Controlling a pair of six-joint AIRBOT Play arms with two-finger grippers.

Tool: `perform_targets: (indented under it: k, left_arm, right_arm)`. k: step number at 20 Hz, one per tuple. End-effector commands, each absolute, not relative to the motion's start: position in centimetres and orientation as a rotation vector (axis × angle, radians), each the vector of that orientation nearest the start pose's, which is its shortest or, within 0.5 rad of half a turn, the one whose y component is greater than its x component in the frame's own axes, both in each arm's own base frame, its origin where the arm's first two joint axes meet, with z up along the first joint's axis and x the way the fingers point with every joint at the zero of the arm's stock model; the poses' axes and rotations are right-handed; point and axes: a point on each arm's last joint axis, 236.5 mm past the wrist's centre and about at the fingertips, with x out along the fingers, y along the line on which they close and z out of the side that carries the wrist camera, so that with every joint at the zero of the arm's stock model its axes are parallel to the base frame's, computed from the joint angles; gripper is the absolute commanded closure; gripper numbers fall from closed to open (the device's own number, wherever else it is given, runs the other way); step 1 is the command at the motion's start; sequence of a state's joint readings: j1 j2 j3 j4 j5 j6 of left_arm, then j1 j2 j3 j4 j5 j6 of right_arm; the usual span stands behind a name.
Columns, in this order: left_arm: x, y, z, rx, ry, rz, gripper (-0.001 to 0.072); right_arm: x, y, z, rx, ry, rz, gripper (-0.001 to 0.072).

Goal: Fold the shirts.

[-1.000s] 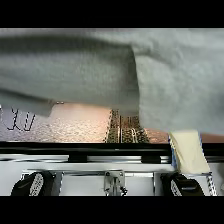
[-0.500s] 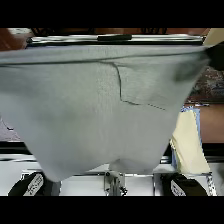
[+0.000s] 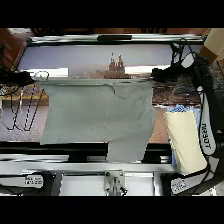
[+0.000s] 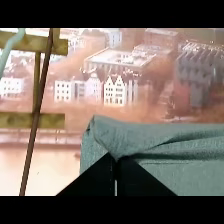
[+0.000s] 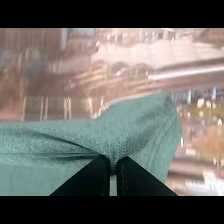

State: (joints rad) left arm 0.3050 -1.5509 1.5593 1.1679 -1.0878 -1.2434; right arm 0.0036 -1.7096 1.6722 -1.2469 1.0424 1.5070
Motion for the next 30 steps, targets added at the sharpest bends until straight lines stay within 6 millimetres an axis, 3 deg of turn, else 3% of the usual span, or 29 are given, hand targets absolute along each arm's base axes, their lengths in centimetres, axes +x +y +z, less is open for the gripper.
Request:
perform_targets:
  k: [1,4,7,9,12,14,16,20,24,25,26,27,28,30]
  left_arm:
    - [56.2,6.1,1.8,-0.203,0.907,-0.098,0.0672]
    - [58.2,5.0,0.0,-0.19,0.873,-0.095,0.0672]
    - [56.9,4.5,-0.7,-0.194,0.939,-0.121,0.0672]
    - [54.2,4.8,-0.7,-0.217,1.036,-0.148,0.0672]
    - [48.0,4.2,-2.6,-0.278,1.289,-0.229,0.0672]
    - [45.0,3.4,-4.4,-0.312,1.421,-0.272,0.0672]
    - [43.7,2.9,-5.9,-0.331,1.467,-0.276,0.0672]
    - [44.2,3.6,-7.0,-0.32,1.438,-0.238,0.0673]
    - [45.1,4.1,-7.1,-0.307,1.404,-0.216,0.0672]
    - [45.1,4.1,-7.1,-0.307,1.404,-0.216,0.067]
    - [45.0,4.1,-7.0,-0.307,1.406,-0.217,0.0571]
    - [44.7,4.0,-6.8,-0.308,1.422,-0.228,0.0297]
    - [44.2,3.8,-6.3,-0.308,1.445,-0.244,0.0134]
    - [43.2,4.4,-4.6,-0.307,1.482,-0.26,0.0137]
  right_arm:
    - [57.9,6.4,-1.2,0.297,0.972,0.16,0.0648]
    - [57.9,6.4,-3.0,0.299,1.001,0.155,0.0647]
    - [54.4,7.1,-3.5,0.281,1.147,0.194,0.0647]
    - [50.1,6.5,-2.9,0.215,1.299,0.205,0.0647]
    - [44.4,6.6,-1.8,0.181,1.506,0.2,0.0648]
    - [42.9,7.4,-2.7,0.138,1.566,0.205,0.0648]
    - [42.1,8.4,-4.6,0.12,1.587,0.193,0.0647]
    - [40.2,9.7,-6.7,0.145,1.647,0.157,0.0647]
    - [39.5,9.9,-7.0,0.148,1.672,0.149,0.0647]
    - [39.6,9.9,-7.0,0.148,1.67,0.148,0.0569]
    - [39.6,9.9,-6.8,0.15,1.667,0.149,0.0326]
    - [39.6,9.9,-6.1,0.146,1.652,0.153,0.0252]
    - [39.8,9.8,-4.9,0.141,1.623,0.159,0.0252]
    - [39.8,8.0,-1.8,0.086,1.56,0.124,0.0252]
